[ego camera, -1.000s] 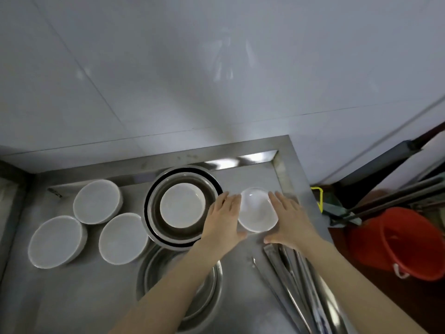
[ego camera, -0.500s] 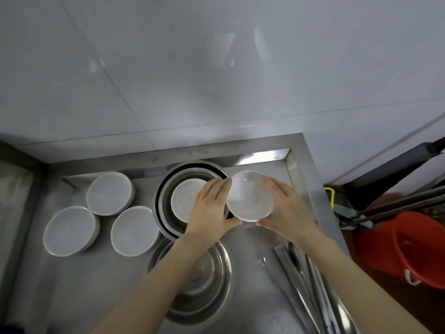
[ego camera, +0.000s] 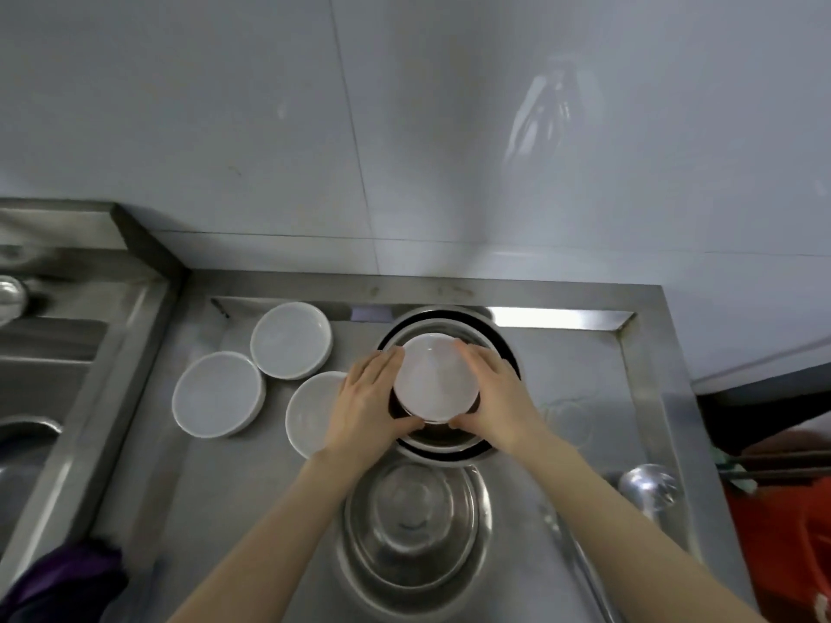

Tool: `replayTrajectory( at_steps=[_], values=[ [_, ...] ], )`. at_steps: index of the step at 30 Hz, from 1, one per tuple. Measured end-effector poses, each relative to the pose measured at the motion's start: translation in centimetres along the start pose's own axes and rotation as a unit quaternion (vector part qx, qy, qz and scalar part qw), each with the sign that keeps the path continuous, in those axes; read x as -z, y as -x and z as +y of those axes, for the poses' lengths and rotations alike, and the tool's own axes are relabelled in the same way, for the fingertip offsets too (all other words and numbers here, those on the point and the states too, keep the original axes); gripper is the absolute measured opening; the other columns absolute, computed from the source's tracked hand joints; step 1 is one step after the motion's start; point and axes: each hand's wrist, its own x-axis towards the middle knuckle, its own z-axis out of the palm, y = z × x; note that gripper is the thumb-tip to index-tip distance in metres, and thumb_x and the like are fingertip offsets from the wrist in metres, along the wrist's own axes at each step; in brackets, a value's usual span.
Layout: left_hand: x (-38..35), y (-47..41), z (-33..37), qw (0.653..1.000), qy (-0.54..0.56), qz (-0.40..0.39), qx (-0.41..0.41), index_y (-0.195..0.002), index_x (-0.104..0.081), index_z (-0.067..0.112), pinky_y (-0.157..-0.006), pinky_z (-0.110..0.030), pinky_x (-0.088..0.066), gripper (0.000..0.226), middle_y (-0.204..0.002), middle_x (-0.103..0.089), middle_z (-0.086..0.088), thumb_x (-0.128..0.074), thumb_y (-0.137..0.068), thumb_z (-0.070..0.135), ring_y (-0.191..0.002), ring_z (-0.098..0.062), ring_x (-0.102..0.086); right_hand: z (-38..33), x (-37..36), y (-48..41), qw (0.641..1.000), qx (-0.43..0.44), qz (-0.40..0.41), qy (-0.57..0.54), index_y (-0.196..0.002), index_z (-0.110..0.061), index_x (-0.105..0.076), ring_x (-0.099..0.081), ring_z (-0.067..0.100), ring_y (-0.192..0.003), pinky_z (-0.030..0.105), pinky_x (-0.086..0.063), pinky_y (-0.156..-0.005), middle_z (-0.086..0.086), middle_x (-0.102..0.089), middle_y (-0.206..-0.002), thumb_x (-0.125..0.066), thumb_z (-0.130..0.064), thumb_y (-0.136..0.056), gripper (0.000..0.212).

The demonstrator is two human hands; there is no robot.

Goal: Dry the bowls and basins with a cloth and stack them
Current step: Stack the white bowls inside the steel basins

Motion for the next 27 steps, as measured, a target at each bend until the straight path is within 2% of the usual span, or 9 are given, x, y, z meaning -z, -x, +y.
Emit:
replayTrajectory(
  at_steps=[5,9,12,15,17,19,21,23,27],
  values=[
    [-0.4,0.1,0.3,1.000,0.023,0.001,0.011,-0.147,-0.039,0.015,-0.114,-0.038,-0.030,0.098,-0.149,-0.043,-0.001,-0.085,-0.063,0.035,-0.137,-0.023,-0.035,-0.1,-0.1,0.1,0.999,-0.001,0.009,0.035,-0.153,-0.028,-0.026,-0.030,0.025,-0.137,0.029,-0.027,-0.111,0.001,-0.031,-0.152,-0.086,-0.029,-0.069,0.104],
    [0.5,1.3,-0.2,0.999,0.030,0.016,0.019,-0.148,-0.037,0.018,-0.115,-0.034,-0.028,0.100,-0.150,-0.040,0.000,-0.084,-0.062,0.034,-0.138,-0.023,-0.034,-1.2,-0.4,0.4,0.994,-0.003,-0.004,0.112,-0.154,-0.031,-0.021,-0.024,0.028,-0.142,0.038,-0.025,-0.117,0.003,-0.025,-0.156,-0.086,-0.040,-0.066,0.110],
    [2.3,3.5,-1.7,0.992,0.051,0.068,0.092,-0.146,-0.039,0.018,-0.113,-0.029,-0.023,0.089,-0.147,-0.041,0.002,-0.082,-0.070,0.036,-0.136,-0.019,-0.033,-4.0,-1.1,0.2,0.986,0.049,0.012,0.160,-0.153,-0.029,-0.026,-0.020,0.025,-0.147,0.039,-0.018,-0.121,0.000,-0.024,-0.159,-0.074,-0.049,-0.080,0.090],
    [3.5,6.4,-4.2,0.972,0.074,0.110,0.192,-0.145,-0.039,0.019,-0.108,-0.034,-0.030,0.082,-0.141,-0.044,-0.002,-0.080,-0.074,0.026,-0.131,-0.024,-0.036,-7.3,-2.9,-0.8,0.980,0.118,0.009,0.162,-0.149,-0.021,-0.038,-0.033,0.024,-0.142,0.037,-0.025,-0.118,0.001,-0.040,-0.152,-0.061,-0.039,-0.093,0.063],
    [3.7,8.1,-5.7,0.959,0.084,0.111,0.247,-0.146,-0.039,0.020,-0.105,-0.037,-0.033,0.083,-0.140,-0.044,-0.007,-0.080,-0.074,0.024,-0.129,-0.030,-0.040,-9.1,-4.7,-1.9,0.974,0.143,-0.007,0.175,-0.144,-0.018,-0.044,-0.042,0.024,-0.135,0.036,-0.031,-0.114,0.003,-0.049,-0.144,-0.058,-0.031,-0.095,0.053],
    [3.5,9.1,-6.8,0.950,0.119,0.072,0.280,-0.150,-0.031,0.019,-0.108,-0.040,-0.033,0.094,-0.146,-0.036,-0.009,-0.083,-0.072,0.030,-0.133,-0.031,-0.037,-10.2,-6.5,-3.2,0.965,0.154,-0.033,0.209,-0.144,-0.018,-0.044,-0.043,0.026,-0.132,0.037,-0.029,-0.112,0.004,-0.051,-0.141,-0.056,-0.029,-0.094,0.053],
    [3.0,9.7,-7.3,0.951,0.138,0.026,0.275,-0.153,-0.022,0.014,-0.112,-0.040,-0.031,0.108,-0.150,-0.028,-0.010,-0.085,-0.068,0.037,-0.138,-0.029,-0.032,-10.8,-8.3,-4.4,0.950,0.160,-0.056,0.261,-0.146,-0.018,-0.041,-0.042,0.028,-0.132,0.040,-0.025,-0.115,0.005,-0.052,-0.140,-0.055,-0.032,-0.094,0.056],
    [2.2,9.6,-7.4,0.955,0.146,0.013,0.257,-0.153,-0.018,0.010,-0.111,-0.033,-0.029,0.116,-0.151,-0.026,-0.008,-0.087,-0.063,0.036,-0.140,-0.026,-0.029,-10.8,-9.6,-5.6,0.935,0.155,-0.069,0.312,-0.144,-0.015,-0.042,-0.042,0.029,-0.131,0.044,-0.021,-0.118,0.008,-0.055,-0.137,-0.051,-0.031,-0.095,0.052],
    [1.0,9.2,-7.1,0.954,0.157,0.057,0.247,-0.152,-0.021,0.011,-0.104,-0.031,-0.036,0.117,-0.145,-0.032,-0.004,-0.088,-0.061,0.041,-0.134,-0.022,-0.036,-10.3,-10.4,-7.1,0.920,0.133,-0.086,0.358,-0.134,-0.017,-0.051,-0.046,0.031,-0.125,0.044,-0.020,-0.117,0.009,-0.063,-0.125,-0.046,-0.022,-0.095,0.039]
  ],
)
